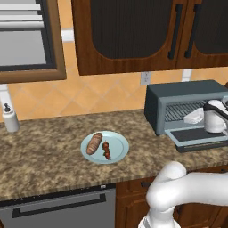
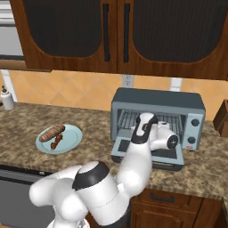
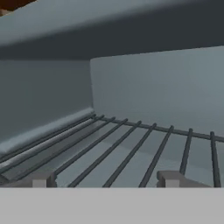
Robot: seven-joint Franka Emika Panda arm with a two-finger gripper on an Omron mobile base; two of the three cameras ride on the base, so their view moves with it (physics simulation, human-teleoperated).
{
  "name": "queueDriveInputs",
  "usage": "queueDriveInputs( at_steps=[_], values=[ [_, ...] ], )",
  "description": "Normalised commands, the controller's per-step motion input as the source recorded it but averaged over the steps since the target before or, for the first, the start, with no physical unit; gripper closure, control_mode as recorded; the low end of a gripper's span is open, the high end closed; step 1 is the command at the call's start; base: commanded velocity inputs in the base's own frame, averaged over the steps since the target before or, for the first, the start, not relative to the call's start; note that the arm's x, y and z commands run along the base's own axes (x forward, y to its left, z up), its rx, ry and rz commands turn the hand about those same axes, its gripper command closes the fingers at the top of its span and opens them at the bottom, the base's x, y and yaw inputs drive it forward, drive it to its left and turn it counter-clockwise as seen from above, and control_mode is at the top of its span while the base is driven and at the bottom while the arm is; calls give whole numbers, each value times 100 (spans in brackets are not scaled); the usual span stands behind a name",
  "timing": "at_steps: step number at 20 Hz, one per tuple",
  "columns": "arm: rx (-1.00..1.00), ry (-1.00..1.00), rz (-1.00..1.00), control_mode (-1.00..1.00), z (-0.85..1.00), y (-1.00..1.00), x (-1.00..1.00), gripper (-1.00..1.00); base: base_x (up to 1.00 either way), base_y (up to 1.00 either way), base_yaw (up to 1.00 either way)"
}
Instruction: Pick up the kebab skewer and baguette bread, and place them inside the toaster oven. Close the toaster oven door and start by setting the timer.
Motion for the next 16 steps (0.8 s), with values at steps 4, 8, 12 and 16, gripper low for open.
queueDriveInputs(
  at_steps=[4,8,12,16],
  values=[
    [-11,6,0,-100,-56,-26,-100,-100,0,0,0],
    [-12,20,0,-100,-25,-36,-100,-100,0,0,0],
    [-8,25,0,-100,-5,-42,-100,-100,0,0,0],
    [-1,21,0,-100,20,-36,-86,-100,0,0,0]
  ],
)
